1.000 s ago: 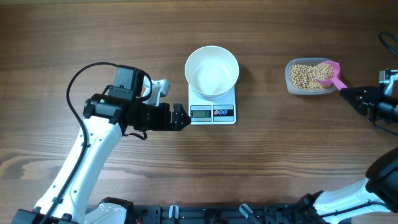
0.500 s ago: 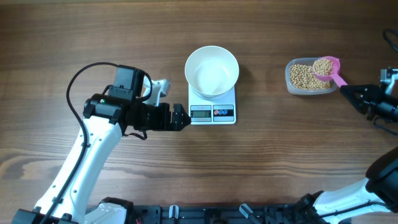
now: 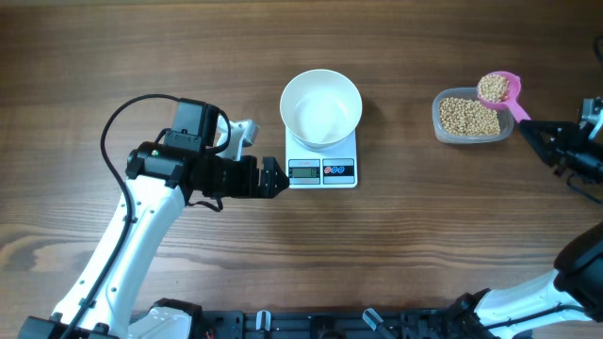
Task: Scoop item into bowl and weigh 150g on scale
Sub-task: 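Lift the filled pink scoop up out of the soybean container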
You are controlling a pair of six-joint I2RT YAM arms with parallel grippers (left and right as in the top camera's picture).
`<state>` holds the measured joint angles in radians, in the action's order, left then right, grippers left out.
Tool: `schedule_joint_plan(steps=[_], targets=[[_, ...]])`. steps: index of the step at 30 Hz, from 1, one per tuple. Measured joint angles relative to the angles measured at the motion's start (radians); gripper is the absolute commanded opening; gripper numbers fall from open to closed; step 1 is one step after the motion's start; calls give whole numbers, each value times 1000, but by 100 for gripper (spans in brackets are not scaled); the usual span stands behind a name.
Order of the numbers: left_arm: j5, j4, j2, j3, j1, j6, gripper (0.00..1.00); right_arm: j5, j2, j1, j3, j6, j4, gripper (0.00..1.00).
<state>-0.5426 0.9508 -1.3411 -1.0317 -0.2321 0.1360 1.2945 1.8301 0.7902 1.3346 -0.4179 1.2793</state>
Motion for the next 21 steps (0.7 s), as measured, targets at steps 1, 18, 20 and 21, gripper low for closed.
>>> schedule_joint_plan(steps=[1, 18, 20, 21], targets=[[0, 0, 0, 0, 0, 0, 100, 8, 0, 0, 0, 0, 0, 4], [0, 0, 0, 0, 0, 0, 100, 155, 0, -103, 0, 0, 11, 4], [0, 0, 0, 0, 0, 0, 100, 170, 0, -131, 0, 0, 10, 4], [0, 0, 0, 0, 0, 0, 100, 177, 0, -142, 0, 0, 10, 4]])
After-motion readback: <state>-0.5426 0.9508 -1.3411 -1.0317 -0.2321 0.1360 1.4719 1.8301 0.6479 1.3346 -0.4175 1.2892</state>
